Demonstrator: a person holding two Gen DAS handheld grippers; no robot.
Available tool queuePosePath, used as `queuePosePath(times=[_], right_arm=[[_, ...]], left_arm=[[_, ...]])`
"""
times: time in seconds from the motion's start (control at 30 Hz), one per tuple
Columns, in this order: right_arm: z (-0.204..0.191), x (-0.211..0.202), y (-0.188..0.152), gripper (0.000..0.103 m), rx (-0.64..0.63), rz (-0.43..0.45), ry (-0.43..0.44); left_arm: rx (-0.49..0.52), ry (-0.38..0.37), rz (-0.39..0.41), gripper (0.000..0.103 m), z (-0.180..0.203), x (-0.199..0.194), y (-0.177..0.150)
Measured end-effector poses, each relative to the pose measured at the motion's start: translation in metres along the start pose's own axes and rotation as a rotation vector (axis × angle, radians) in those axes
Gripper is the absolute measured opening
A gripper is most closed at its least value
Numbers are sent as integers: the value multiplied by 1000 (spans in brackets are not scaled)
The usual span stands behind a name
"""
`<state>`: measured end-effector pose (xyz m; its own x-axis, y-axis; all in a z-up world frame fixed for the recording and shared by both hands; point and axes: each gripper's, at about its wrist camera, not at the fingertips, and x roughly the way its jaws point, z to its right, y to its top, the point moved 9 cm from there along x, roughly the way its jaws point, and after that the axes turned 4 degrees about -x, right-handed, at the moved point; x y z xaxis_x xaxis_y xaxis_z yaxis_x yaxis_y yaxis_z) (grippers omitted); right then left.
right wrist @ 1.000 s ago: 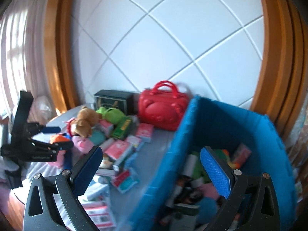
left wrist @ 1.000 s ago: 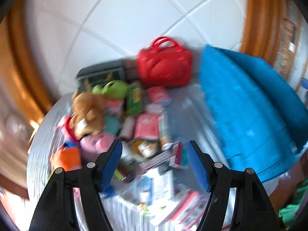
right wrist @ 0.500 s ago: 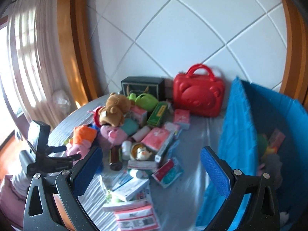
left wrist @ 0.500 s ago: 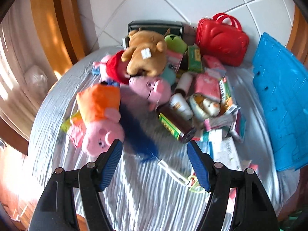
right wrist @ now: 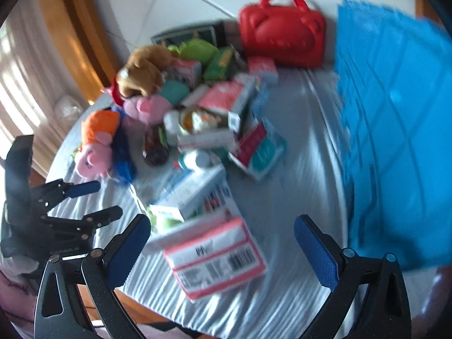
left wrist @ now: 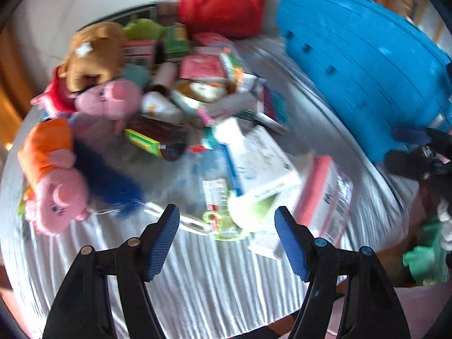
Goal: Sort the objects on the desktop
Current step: 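Grasp the white medicine leaflet box with the left tool while the right tool grasps the white-red barcode pack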
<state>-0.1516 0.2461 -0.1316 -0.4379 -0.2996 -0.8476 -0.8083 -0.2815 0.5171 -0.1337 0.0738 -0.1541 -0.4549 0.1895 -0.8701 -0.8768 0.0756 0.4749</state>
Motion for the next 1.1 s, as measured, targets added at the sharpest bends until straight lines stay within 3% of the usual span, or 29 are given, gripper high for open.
queuePosePath(times=[0.2,0.3,0.43,0.53,0.8,0.97,1.1], right_arm=[[32,10,-55,103,205,-75,-50],[41,11,-66,103,283,-75,-73],[46,19,-74,103,367,-89,-89],[43,33,-79,103,411,-117,-82],[25,60,-71,103,406,-156,-82],[24,83,-71,103,406,-210,-100],[31,92,-78,103,467,-244,-51]], left_arm=[[121,-68,-38,69,40,32,-4],[167,-62,-67,62,49,53,-5],[215,-54,-111,62,60,76,-12],[289,-11,-74,62,69,76,-10],[248,-44,-79,59,58,70,-11],[252,-18,-72,61,62,76,-10],[257,10,-71,64,63,82,-8]])
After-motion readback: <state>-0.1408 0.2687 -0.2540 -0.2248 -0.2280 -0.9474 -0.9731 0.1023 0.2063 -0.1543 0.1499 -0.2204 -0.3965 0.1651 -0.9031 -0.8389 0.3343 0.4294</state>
